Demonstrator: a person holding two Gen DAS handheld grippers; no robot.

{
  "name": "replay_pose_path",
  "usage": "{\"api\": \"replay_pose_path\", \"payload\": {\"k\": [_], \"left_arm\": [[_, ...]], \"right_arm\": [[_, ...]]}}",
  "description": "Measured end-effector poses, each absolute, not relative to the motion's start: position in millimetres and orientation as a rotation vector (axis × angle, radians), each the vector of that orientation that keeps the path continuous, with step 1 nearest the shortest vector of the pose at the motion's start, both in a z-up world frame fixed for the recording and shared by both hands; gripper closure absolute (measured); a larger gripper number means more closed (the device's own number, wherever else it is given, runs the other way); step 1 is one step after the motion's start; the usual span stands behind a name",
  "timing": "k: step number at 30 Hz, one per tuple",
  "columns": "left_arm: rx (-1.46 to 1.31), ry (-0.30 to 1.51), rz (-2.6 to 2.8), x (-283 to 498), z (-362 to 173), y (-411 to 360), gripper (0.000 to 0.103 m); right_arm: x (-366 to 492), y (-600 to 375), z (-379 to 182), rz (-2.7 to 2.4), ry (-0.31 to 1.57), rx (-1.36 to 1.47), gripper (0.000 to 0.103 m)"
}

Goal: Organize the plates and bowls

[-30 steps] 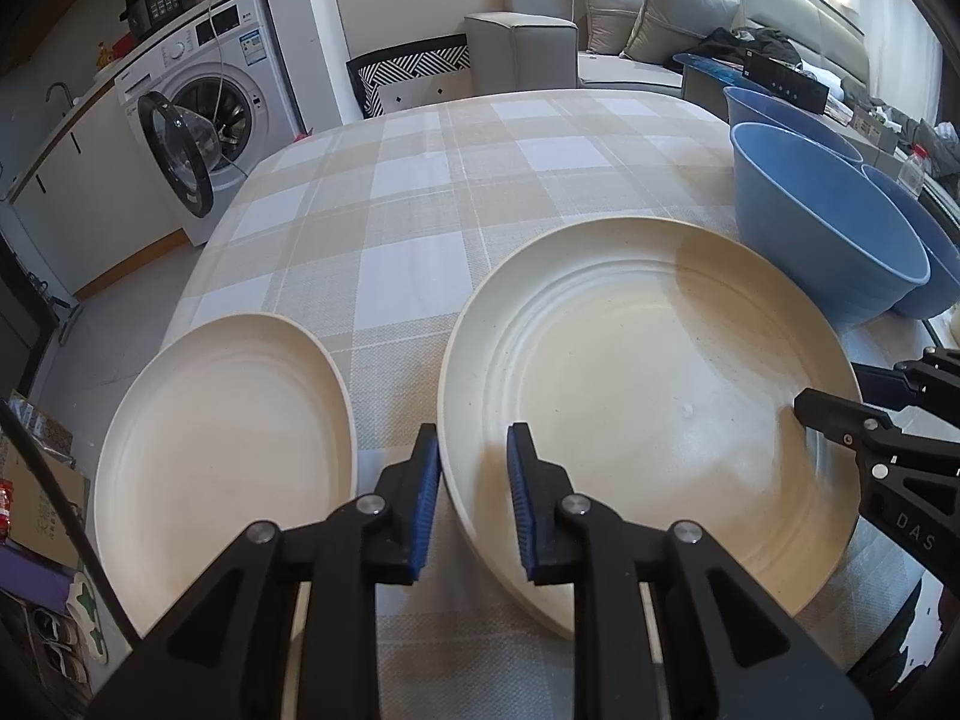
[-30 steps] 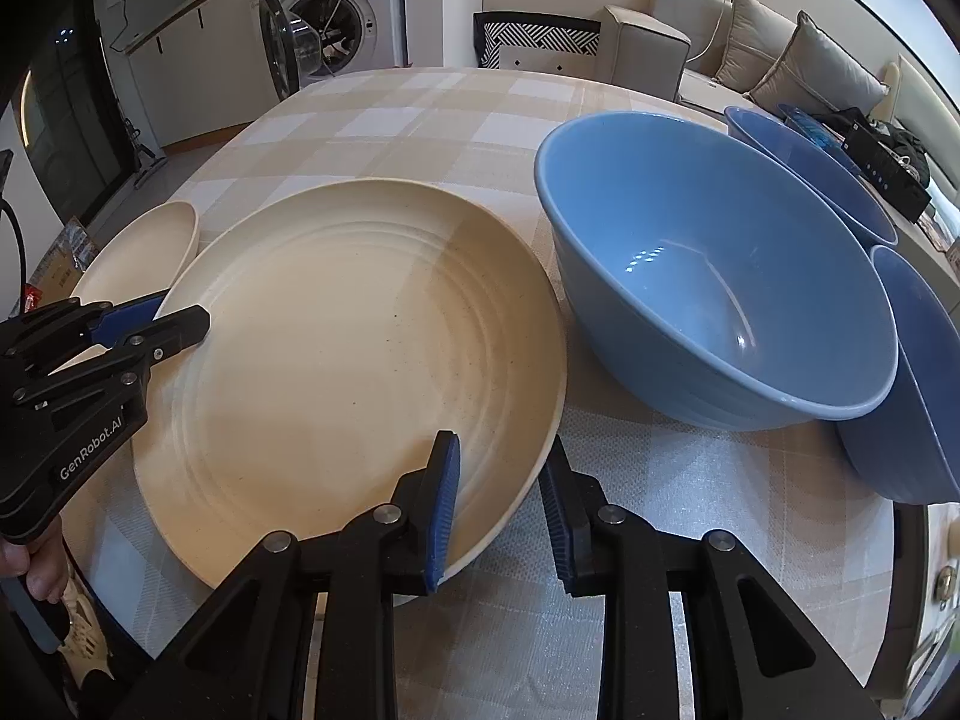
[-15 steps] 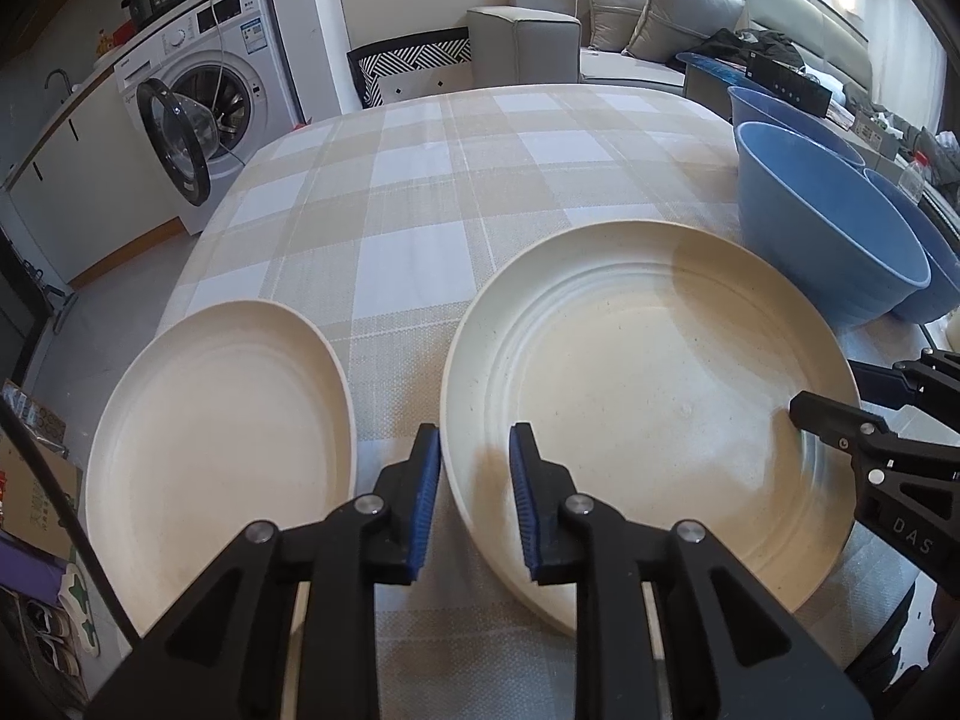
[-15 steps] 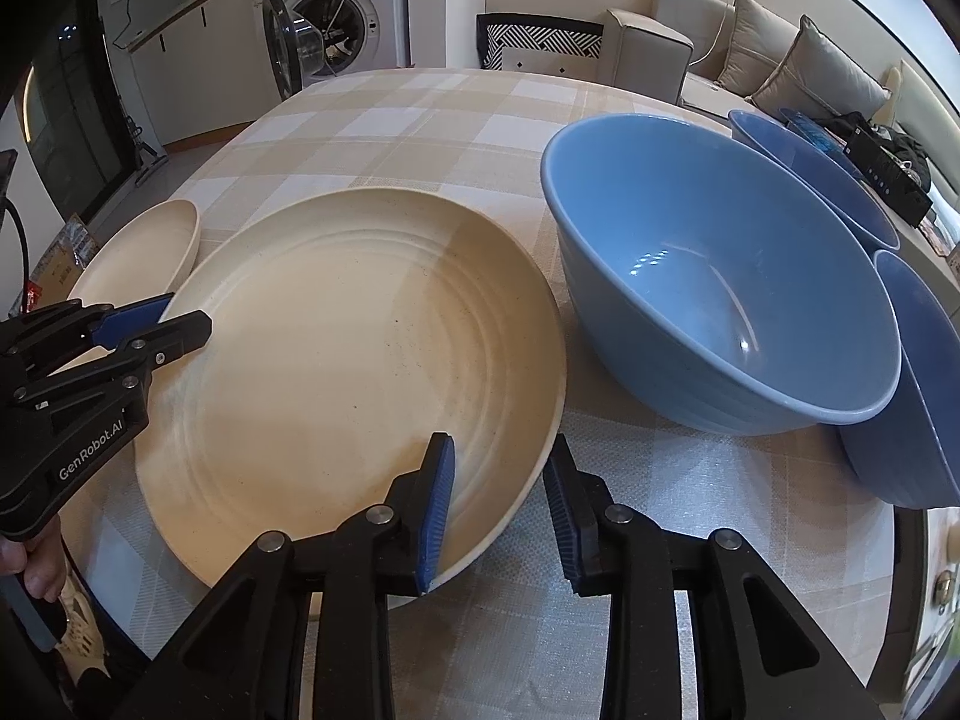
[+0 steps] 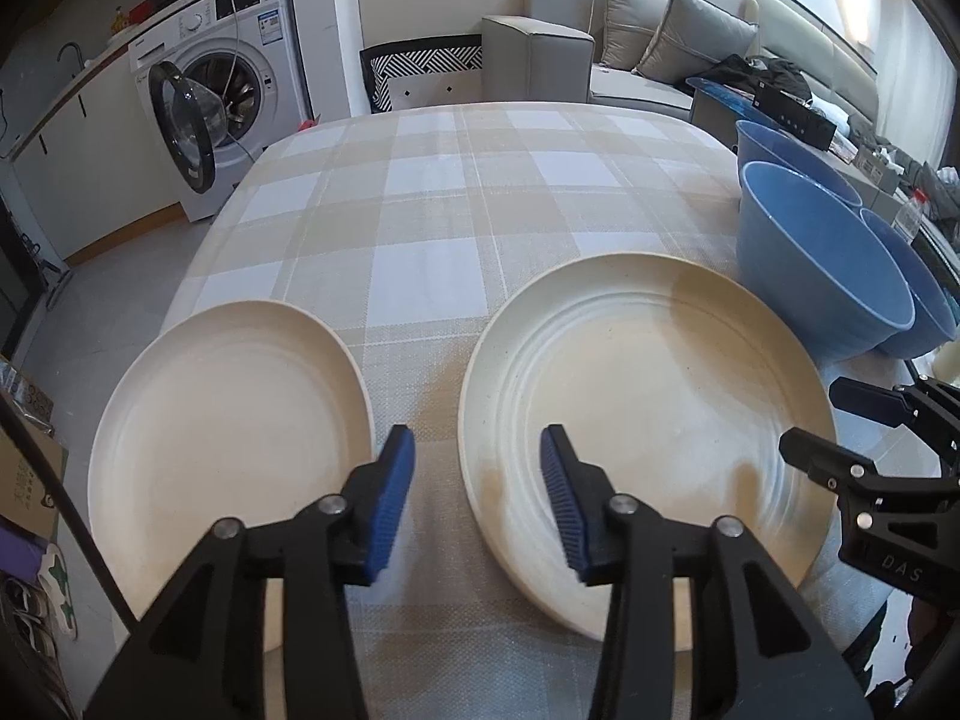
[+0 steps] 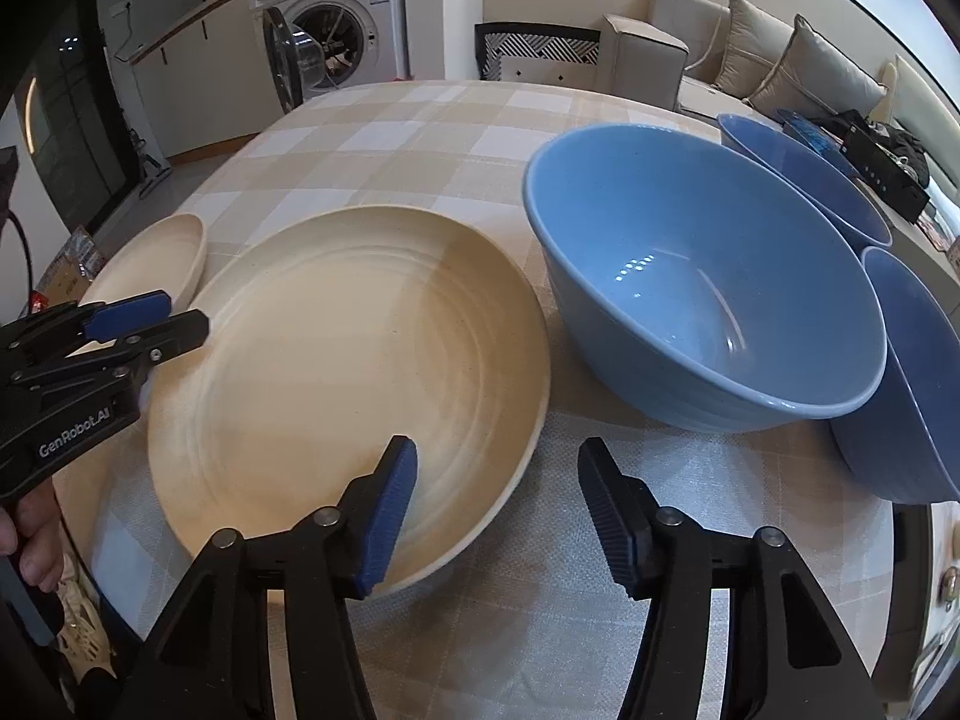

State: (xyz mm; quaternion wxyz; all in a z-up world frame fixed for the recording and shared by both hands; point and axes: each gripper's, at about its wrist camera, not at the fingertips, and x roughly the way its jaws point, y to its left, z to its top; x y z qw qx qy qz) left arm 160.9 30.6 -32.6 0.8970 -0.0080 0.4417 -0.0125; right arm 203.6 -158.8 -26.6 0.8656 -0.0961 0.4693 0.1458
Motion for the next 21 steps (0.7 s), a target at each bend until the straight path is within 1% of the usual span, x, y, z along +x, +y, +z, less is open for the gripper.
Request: {"api": "replay_pose_path", "payload": {"k": [2, 4, 5, 16, 21], "left_arm": [[-0.016, 0.91, -0.027, 160, -29, 30, 0.055], [-0.011, 0.905, -0.031, 158, -26, 29, 0.053], [-0.009, 0.903, -0.031, 158, -25, 29, 0.052], [-0.007, 0.895, -0.026, 152, -20, 35, 0.048], [-0.008, 0.894, -0.027, 150, -19, 35, 0.045]], "right_arm": [[200, -157, -21, 0.33, 0.966, -0.197, 0.028], [198, -153, -17, 0.349, 0.953, -0.196, 0.021], [197, -152, -15, 0.353, 0.949, -0.195, 0.019], [193, -146, -8, 0.36, 0.924, -0.197, 0.008], [193, -145, -5, 0.364, 0.911, -0.193, 0.006]]}}
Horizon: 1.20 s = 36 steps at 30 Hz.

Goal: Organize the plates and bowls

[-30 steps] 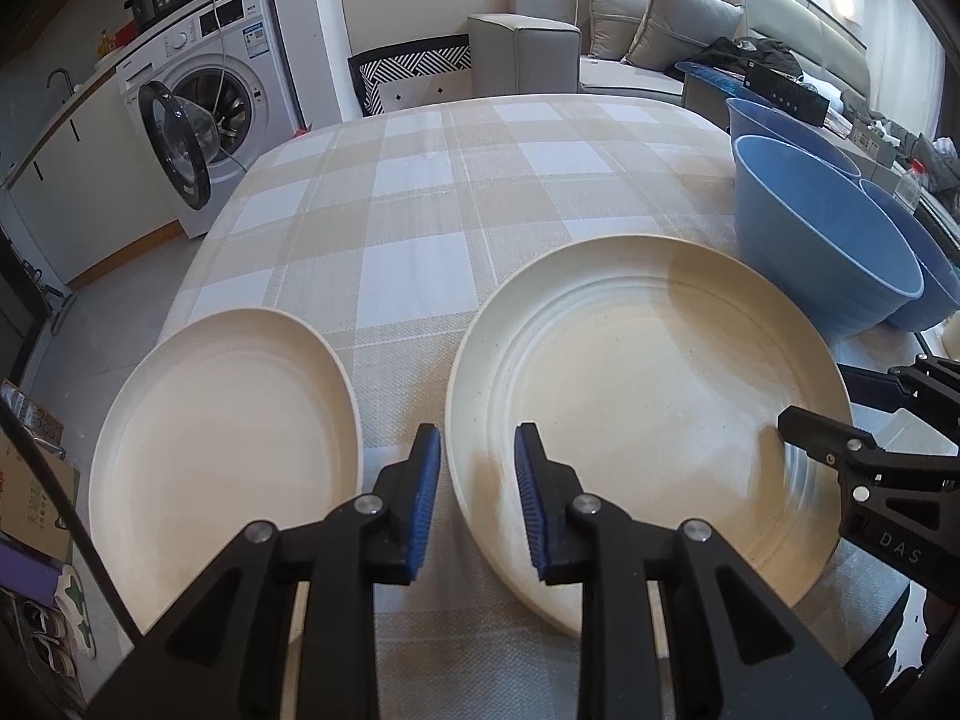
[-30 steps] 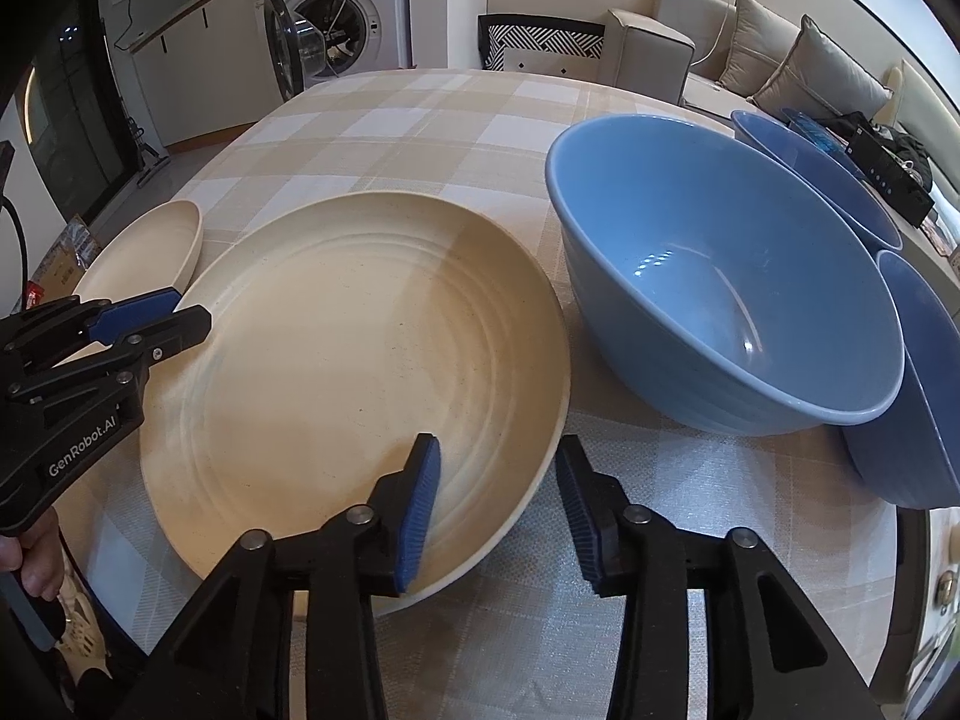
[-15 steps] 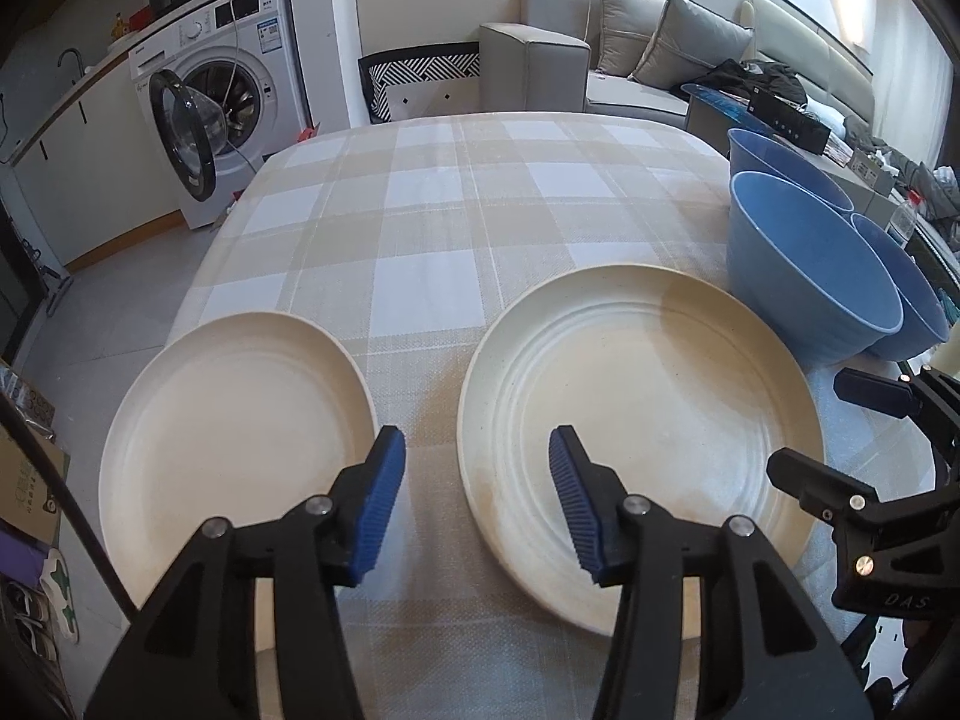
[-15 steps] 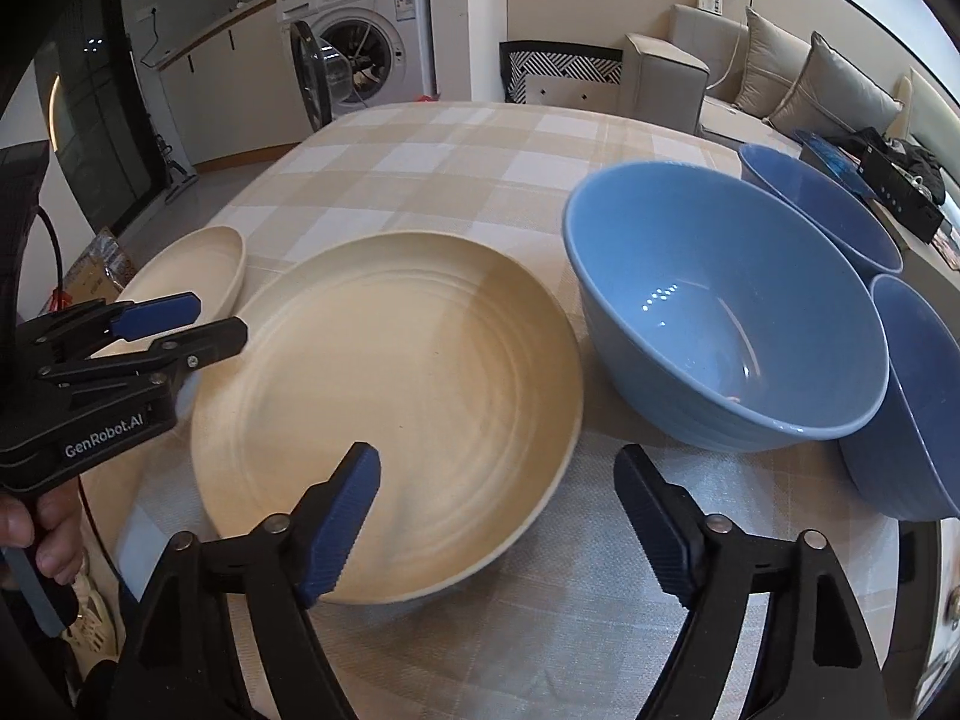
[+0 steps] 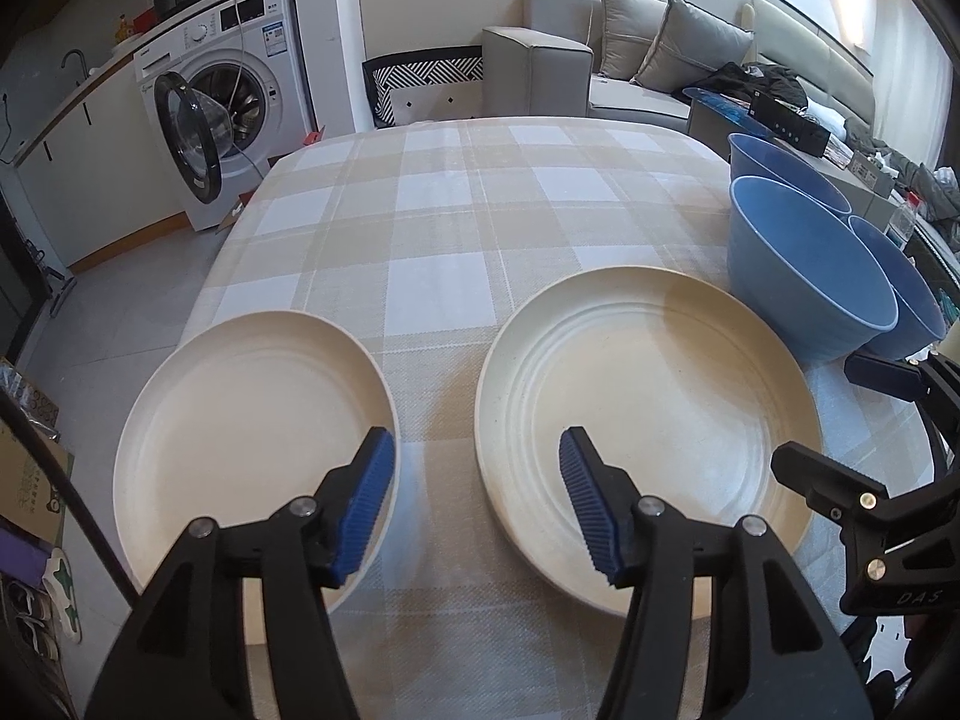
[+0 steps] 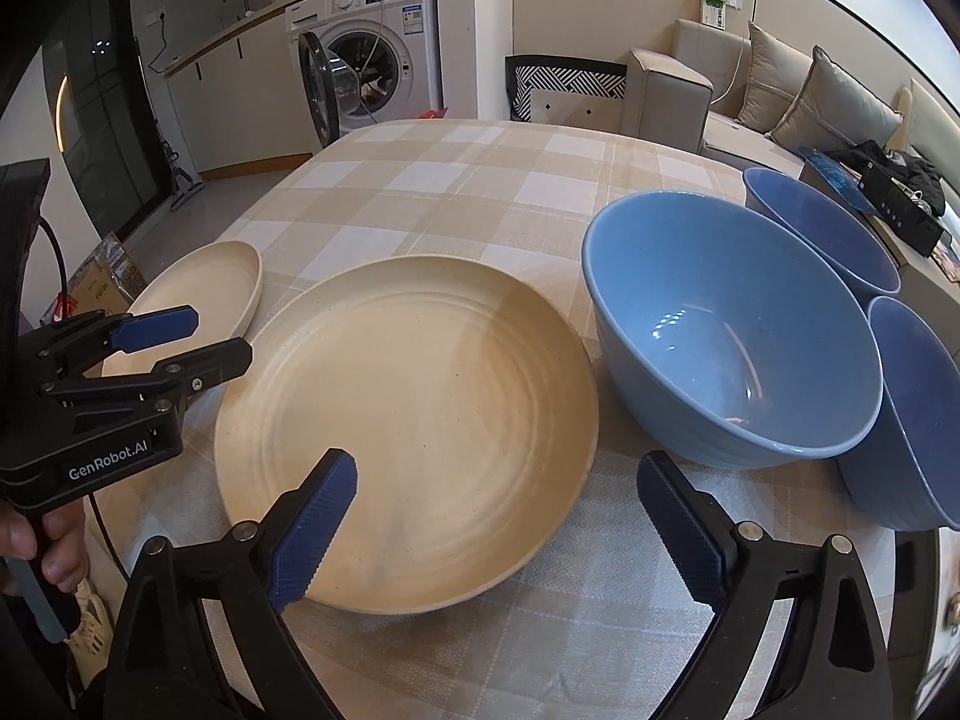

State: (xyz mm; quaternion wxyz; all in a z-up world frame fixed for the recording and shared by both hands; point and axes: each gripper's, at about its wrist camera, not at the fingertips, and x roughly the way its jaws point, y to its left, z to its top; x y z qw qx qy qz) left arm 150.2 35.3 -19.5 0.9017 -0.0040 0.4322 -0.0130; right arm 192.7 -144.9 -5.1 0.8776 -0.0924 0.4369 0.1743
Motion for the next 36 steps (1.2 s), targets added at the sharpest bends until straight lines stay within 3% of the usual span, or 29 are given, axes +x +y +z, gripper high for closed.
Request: {"api": "replay_pose_path", "payload": {"k": [4, 7, 16, 18, 24, 36], "left_arm": [[-0.006, 0.893, -0.028, 149, -19, 36, 0.042], [-0.016, 0.885, -0.022, 148, -18, 37, 0.027], [-0.025, 0.88, -0.027, 145, -16, 39, 0.025], [-0.027, 0.873, -0.027, 144, -15, 39, 0.016], [-0.041, 0.853, -0.028, 140, -11, 42, 0.004], [-0.068, 0.817, -0.036, 132, -2, 53, 0.0]], "right_arm": [[193, -144, -3, 0.37, 0.905, -0.187, 0.004], [193, -144, -1, 0.381, 0.9, -0.178, 0.003], [190, -137, 4, 0.414, 0.886, -0.173, 0.001], [189, -135, 6, 0.424, 0.882, -0.174, 0.001], [187, -127, 10, 0.457, 0.865, -0.175, 0.001], [189, -114, 20, 0.487, 0.84, -0.17, 0.001]]}}
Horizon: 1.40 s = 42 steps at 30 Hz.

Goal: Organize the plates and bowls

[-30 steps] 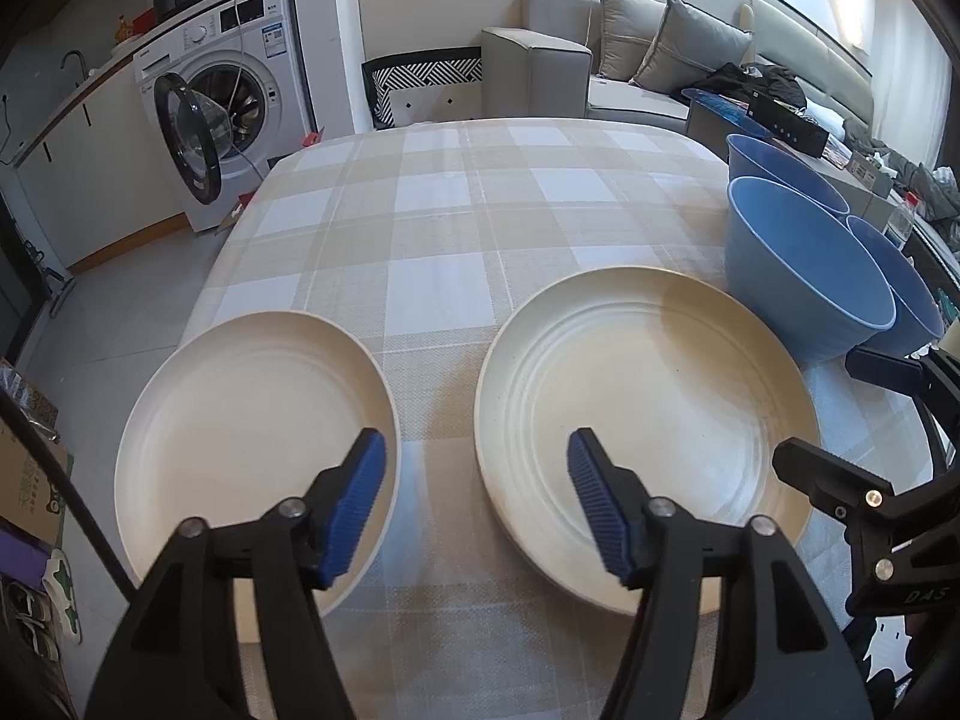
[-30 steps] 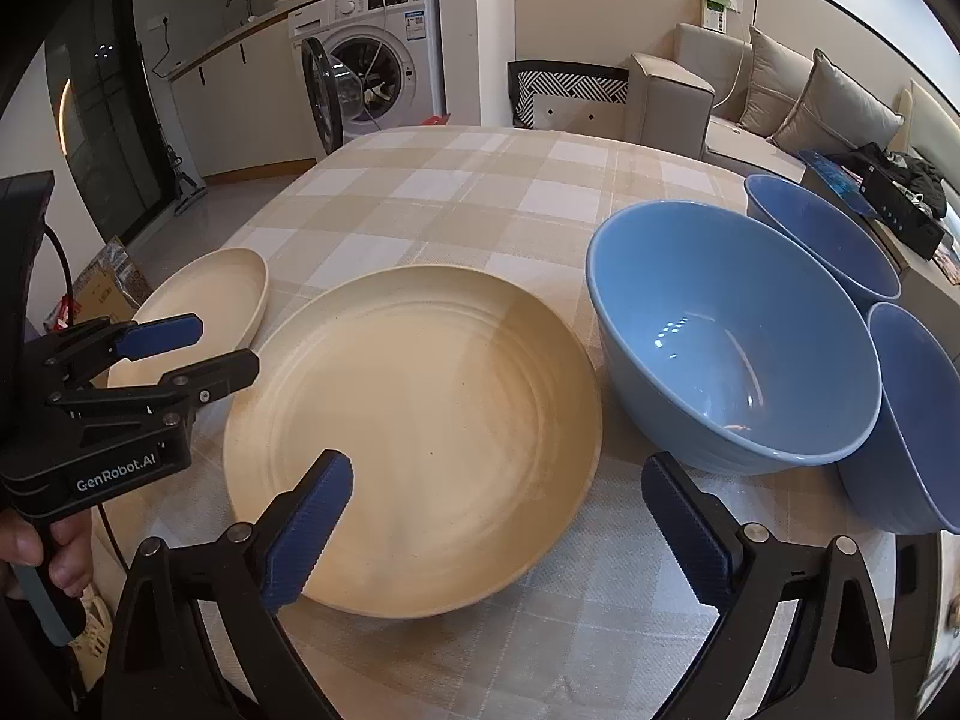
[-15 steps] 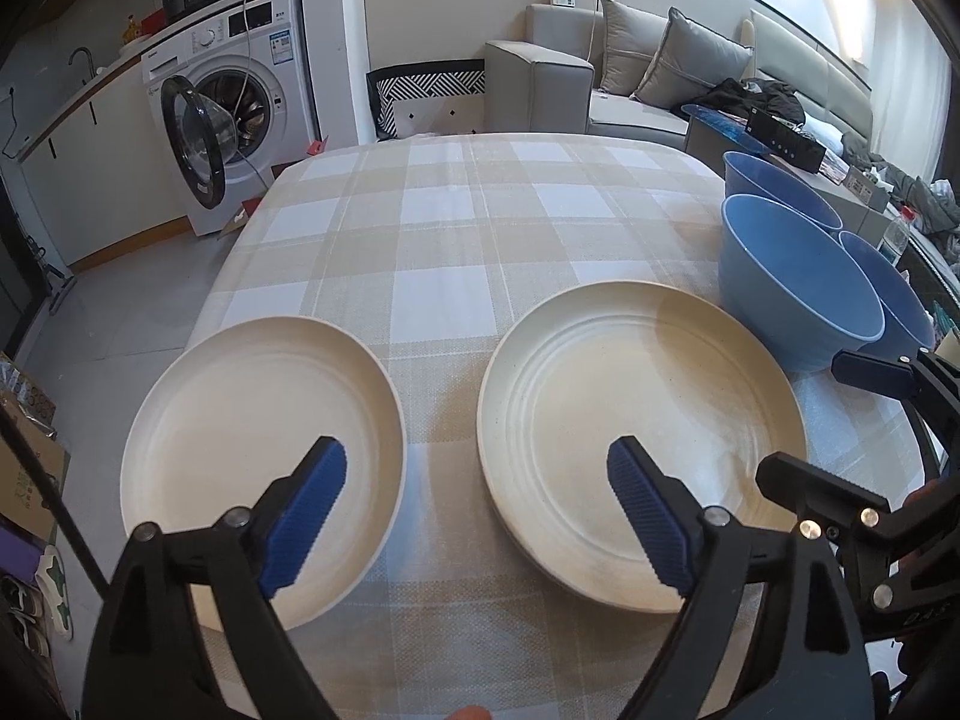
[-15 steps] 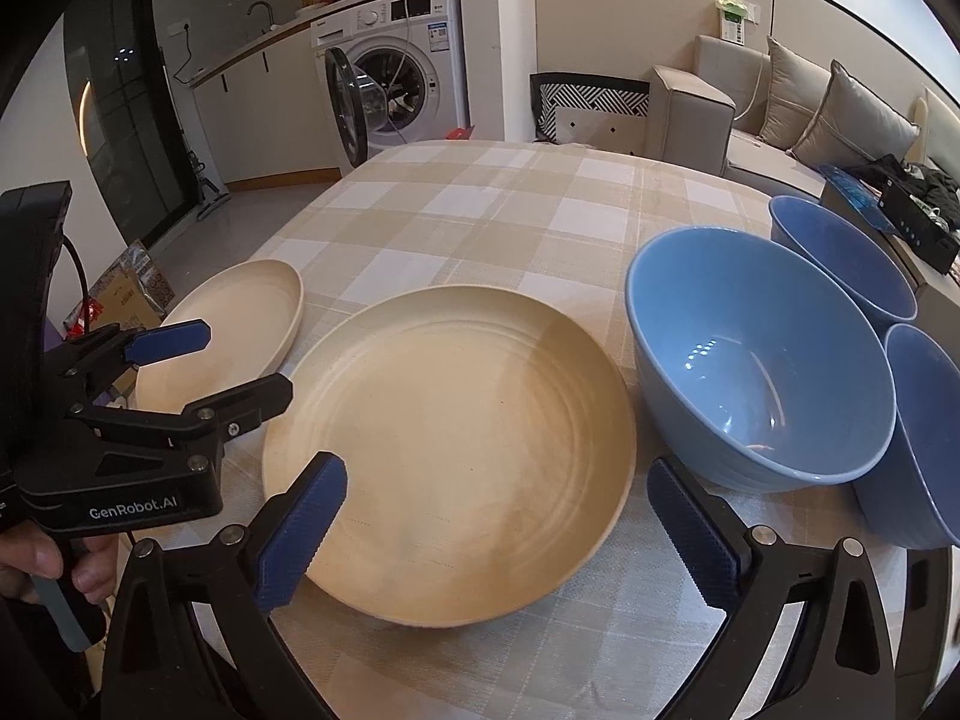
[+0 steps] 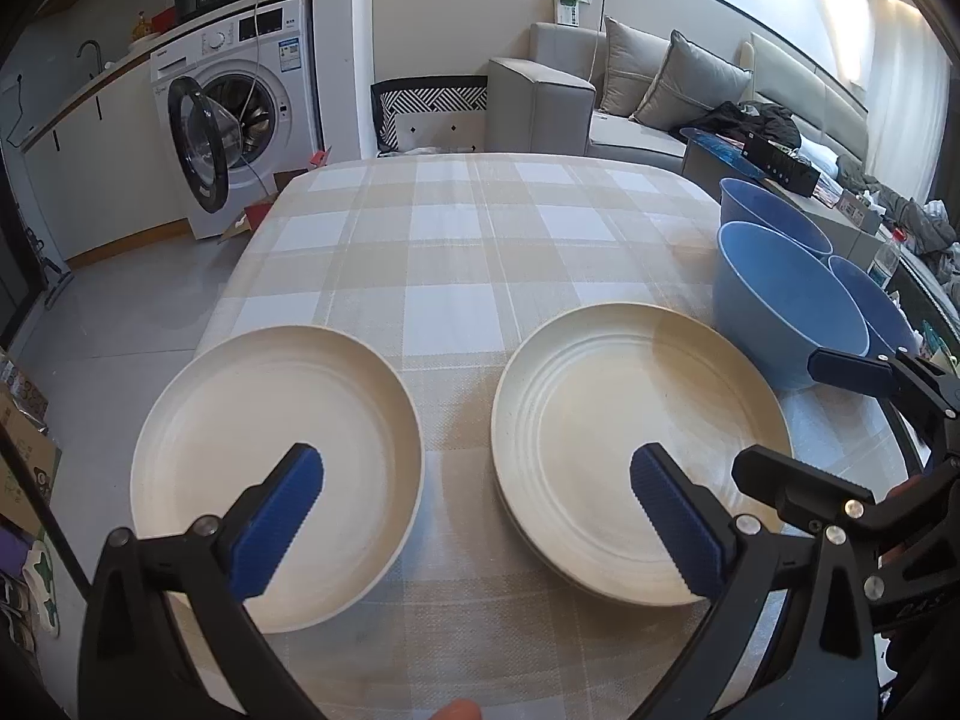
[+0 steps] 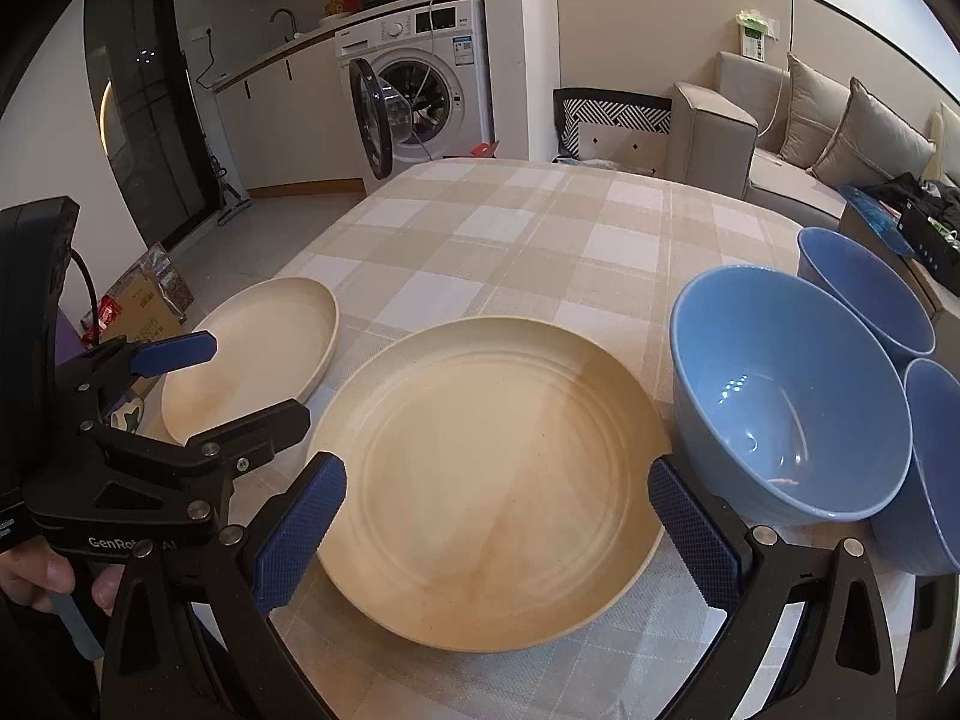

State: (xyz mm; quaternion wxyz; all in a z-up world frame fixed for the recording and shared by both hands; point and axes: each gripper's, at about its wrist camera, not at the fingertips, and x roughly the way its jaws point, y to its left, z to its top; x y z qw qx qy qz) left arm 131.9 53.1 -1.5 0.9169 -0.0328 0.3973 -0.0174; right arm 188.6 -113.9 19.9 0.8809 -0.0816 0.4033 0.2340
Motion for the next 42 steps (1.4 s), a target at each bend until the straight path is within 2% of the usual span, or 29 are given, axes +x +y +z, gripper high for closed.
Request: {"api": "replay_pose_path", "payload": {"k": [18, 42], "left_arm": [[-0.121, 0.79, 0.049, 114, 4, 86, 0.0], [-0.182, 0.755, 0.23, 97, 4, 138, 0.0]], "right_arm": [[195, -91, 37, 0.538, 0.804, -0.168, 0.001], [214, -39, 33, 0.663, 0.819, -0.17, 0.001]]}}
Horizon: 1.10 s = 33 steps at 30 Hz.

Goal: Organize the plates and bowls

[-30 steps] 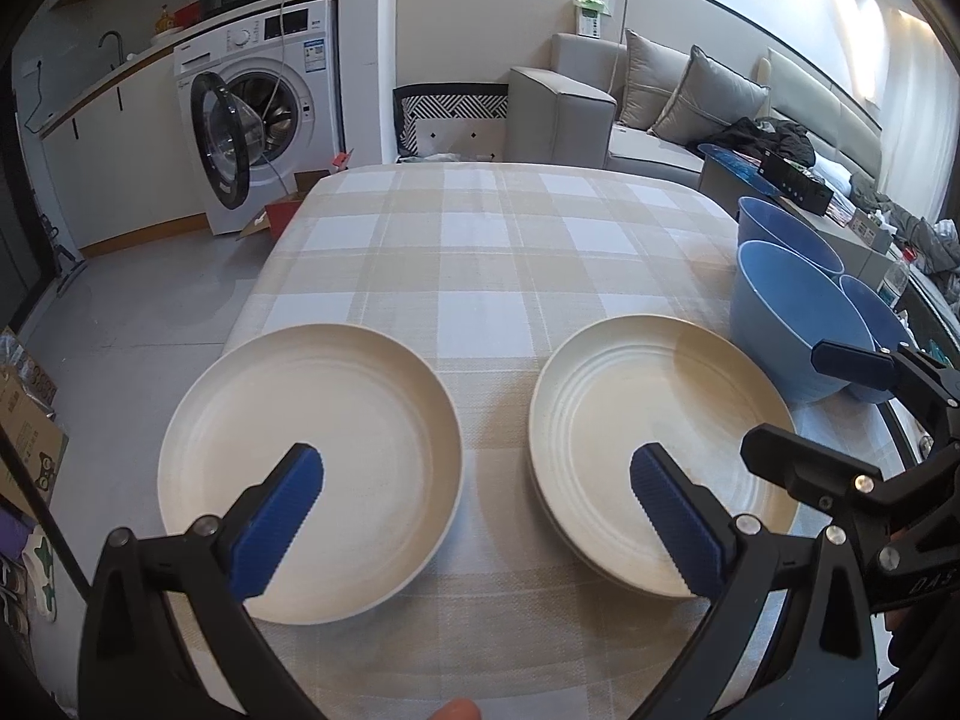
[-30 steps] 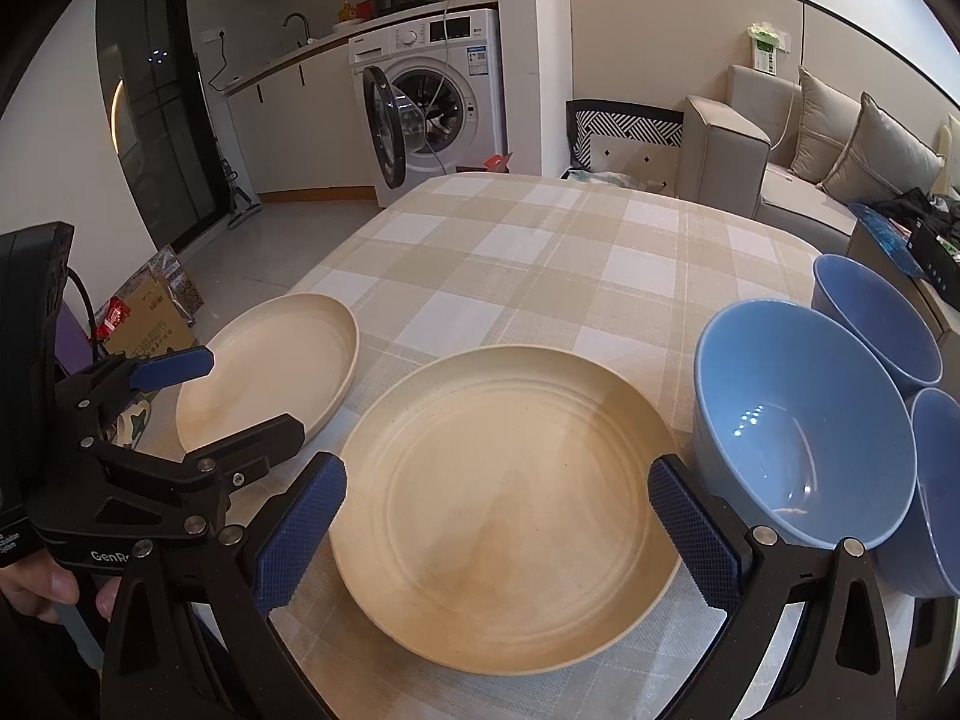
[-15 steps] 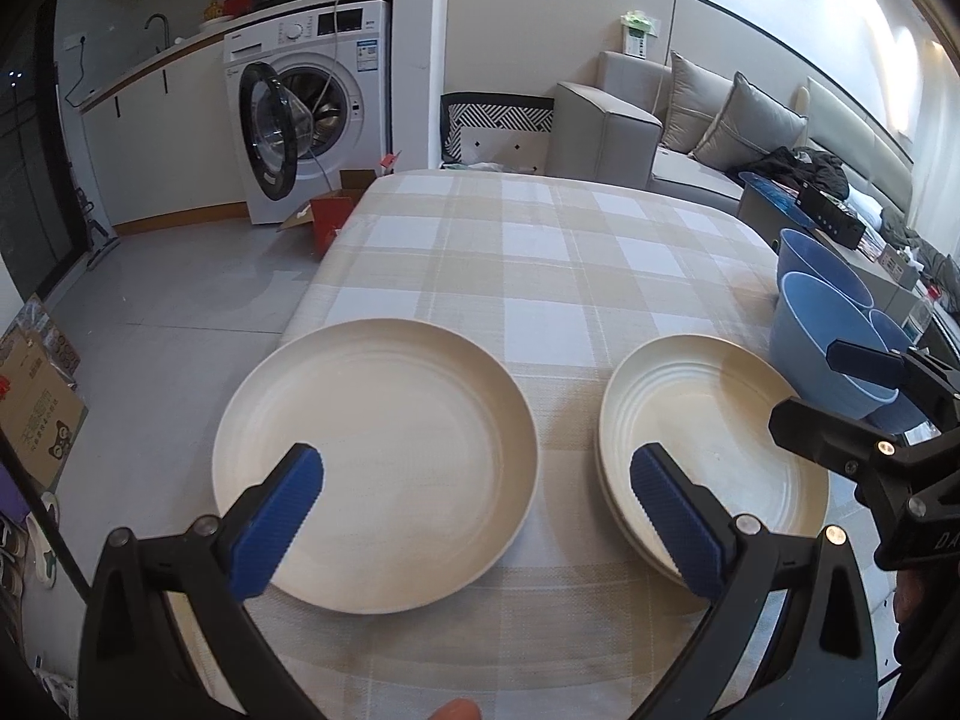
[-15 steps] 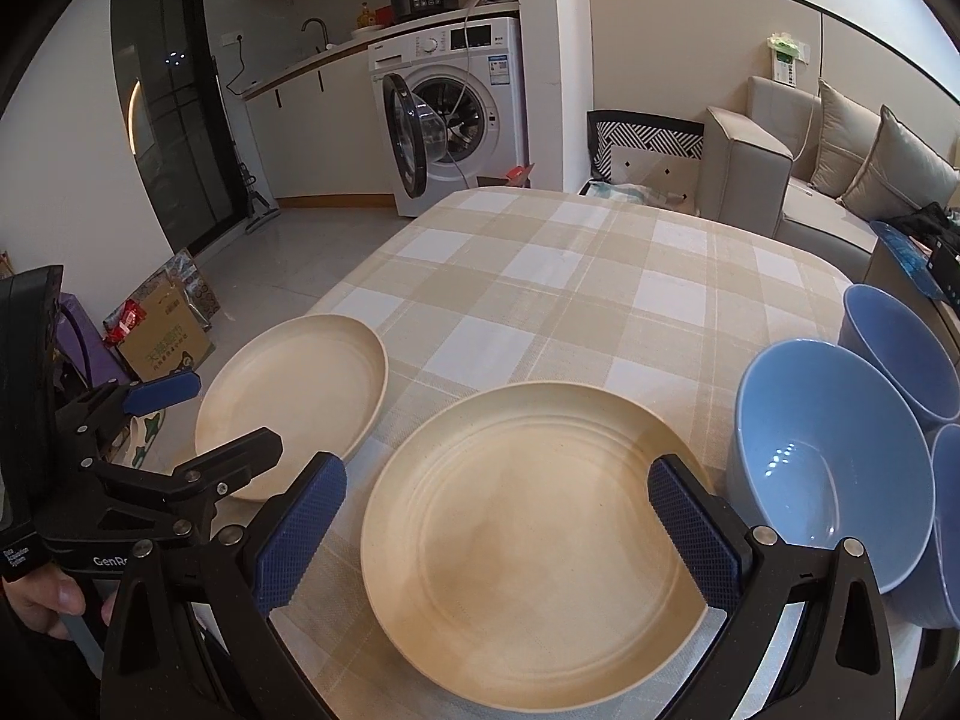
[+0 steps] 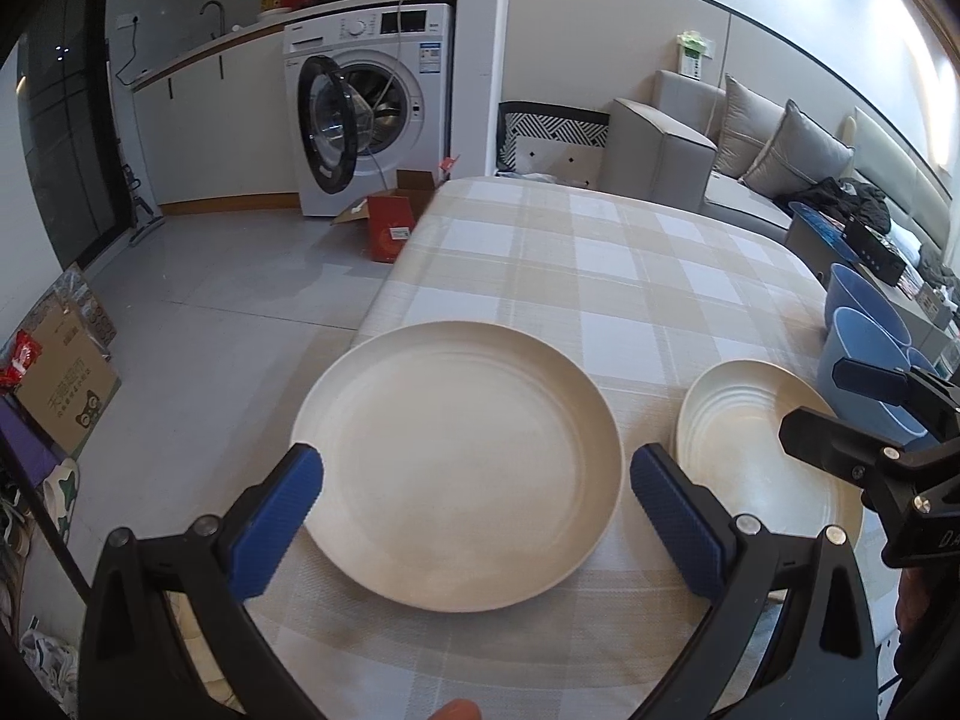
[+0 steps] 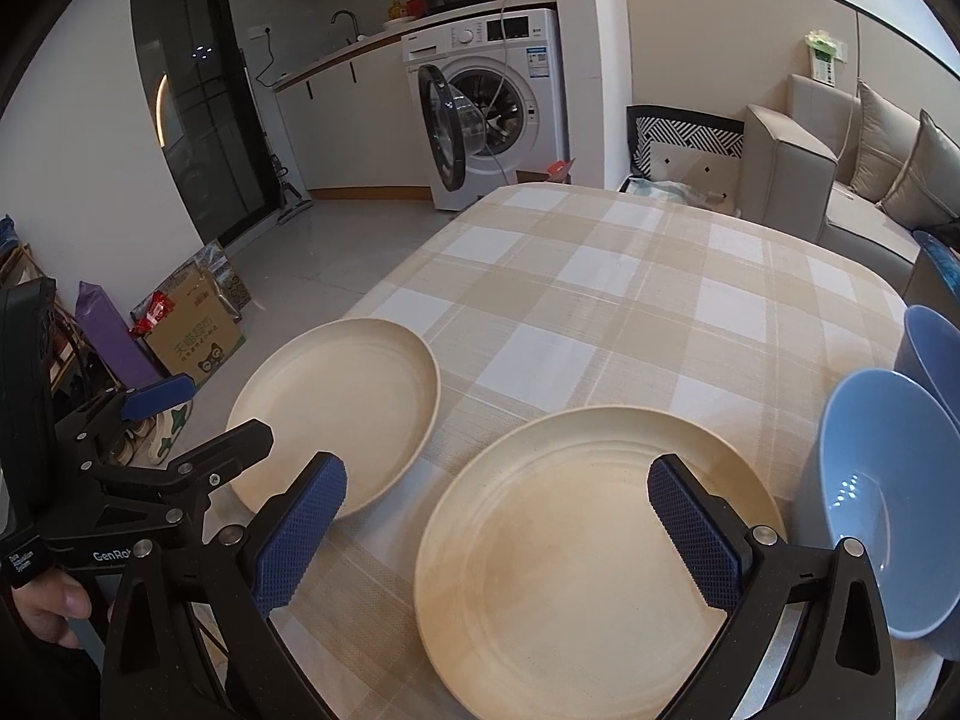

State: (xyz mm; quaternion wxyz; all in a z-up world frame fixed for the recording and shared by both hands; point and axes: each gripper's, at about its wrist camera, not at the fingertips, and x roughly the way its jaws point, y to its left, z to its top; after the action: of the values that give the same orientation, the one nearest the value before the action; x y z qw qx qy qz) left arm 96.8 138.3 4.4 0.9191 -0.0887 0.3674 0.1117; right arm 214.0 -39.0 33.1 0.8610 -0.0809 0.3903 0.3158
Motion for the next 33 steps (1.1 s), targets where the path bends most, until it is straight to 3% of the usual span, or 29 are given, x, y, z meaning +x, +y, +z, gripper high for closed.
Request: {"api": "replay_pose_path", "payload": {"k": [33], "left_arm": [[-0.307, 0.79, 0.412, 90, -28, 209, 0.0]], "right_arm": [[232, 35, -1, 0.758, 0.91, -0.232, 0.001]]}}
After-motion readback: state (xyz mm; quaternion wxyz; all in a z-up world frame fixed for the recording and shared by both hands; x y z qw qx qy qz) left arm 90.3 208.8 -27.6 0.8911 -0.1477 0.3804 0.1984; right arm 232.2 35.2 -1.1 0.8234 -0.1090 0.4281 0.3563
